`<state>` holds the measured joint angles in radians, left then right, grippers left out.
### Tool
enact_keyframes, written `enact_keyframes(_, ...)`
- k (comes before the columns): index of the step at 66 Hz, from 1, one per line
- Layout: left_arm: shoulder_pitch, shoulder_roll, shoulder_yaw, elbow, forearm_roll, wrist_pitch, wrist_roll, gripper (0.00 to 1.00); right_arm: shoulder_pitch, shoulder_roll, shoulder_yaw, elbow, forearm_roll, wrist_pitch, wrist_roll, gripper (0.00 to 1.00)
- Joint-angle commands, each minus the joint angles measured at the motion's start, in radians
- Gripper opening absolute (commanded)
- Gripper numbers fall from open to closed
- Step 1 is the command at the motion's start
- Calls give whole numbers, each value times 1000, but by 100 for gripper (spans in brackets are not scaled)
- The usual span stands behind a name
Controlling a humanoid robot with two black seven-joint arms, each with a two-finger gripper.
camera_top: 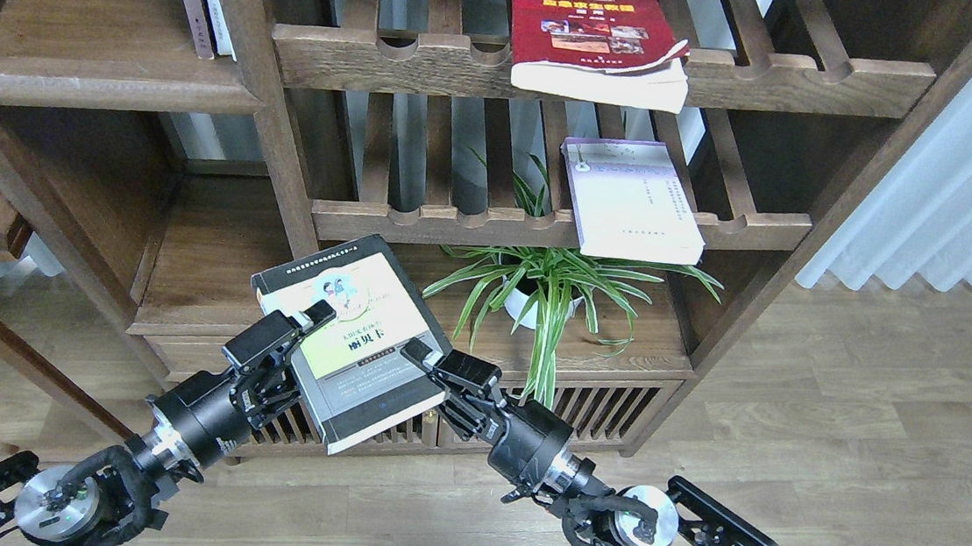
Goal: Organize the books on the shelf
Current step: 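Hold the green-and-white book between both grippers and tilt it upright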
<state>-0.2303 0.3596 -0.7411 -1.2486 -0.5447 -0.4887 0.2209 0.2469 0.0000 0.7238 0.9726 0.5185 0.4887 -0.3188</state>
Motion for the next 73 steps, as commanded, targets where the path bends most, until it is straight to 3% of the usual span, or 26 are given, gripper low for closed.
enact_keyframes(1,5,2,3,0,0,0,0,78,-2,0,-1,1,0,0,0,5)
enact_keyframes(17,3,2,5,0,2,0,3,59,-2,0,-3,1,0,0,-2,5)
enact_keyframes(33,8,2,23,1,6,0,52,48,-3,0,-4,3,0,0,-2,5)
enact_keyframes(40,9,1,23,0,6,0,52,37,-3,0,-4,3,-2,0,-2,5)
enact_keyframes(51,8,-1,28,1,6,0,52,32,-3,0,-4,6,-2,0,-2,5)
enact_keyframes(62,8,-1,28,0,6,0,52,19,-9,0,-4,6,-2,0,-2,5)
enact_keyframes(73,9,1,26,0,6,0,52,14,-9,0,-4,8,-2,0,-2,5)
